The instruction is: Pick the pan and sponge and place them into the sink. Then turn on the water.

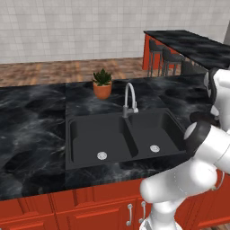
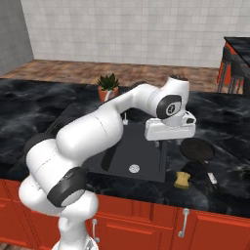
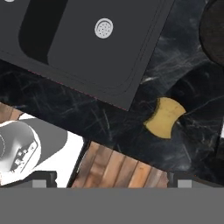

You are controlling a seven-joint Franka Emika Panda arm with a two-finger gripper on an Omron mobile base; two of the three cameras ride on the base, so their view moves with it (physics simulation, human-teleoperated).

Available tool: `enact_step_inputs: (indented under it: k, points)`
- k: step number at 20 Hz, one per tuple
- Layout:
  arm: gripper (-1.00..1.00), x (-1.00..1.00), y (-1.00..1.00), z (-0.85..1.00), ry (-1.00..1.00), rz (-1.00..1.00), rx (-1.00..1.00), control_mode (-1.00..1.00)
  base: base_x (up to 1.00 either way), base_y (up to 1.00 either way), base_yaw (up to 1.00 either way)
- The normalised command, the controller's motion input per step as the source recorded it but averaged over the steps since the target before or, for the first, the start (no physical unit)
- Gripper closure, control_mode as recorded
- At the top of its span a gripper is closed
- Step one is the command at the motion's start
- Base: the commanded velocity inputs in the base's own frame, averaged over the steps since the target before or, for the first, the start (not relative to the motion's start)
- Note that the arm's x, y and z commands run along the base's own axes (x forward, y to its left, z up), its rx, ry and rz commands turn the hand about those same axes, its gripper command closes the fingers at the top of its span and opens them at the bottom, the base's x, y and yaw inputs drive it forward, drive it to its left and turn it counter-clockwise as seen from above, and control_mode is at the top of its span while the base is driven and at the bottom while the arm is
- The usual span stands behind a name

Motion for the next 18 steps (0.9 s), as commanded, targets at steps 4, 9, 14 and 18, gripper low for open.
enact_step_inputs:
  k: [4,9,14,18]
  points:
    - [-1.00,0.17,-0.15,-0.11,0.00,0.01,0.00,-1.00,0.00,0.00,0.00]
    - [-1.00,0.15,-0.13,-0.13,-0.03,0.05,0.00,-1.00,0.00,0.00,0.00]
    - [-1.00,0.07,-0.20,-0.12,-0.02,0.04,0.00,-1.00,0.00,0.00,0.00]
    - [-1.00,0.04,-0.22,-0.11,-0.01,0.03,0.00,-1.00,0.00,0.00,0.00]
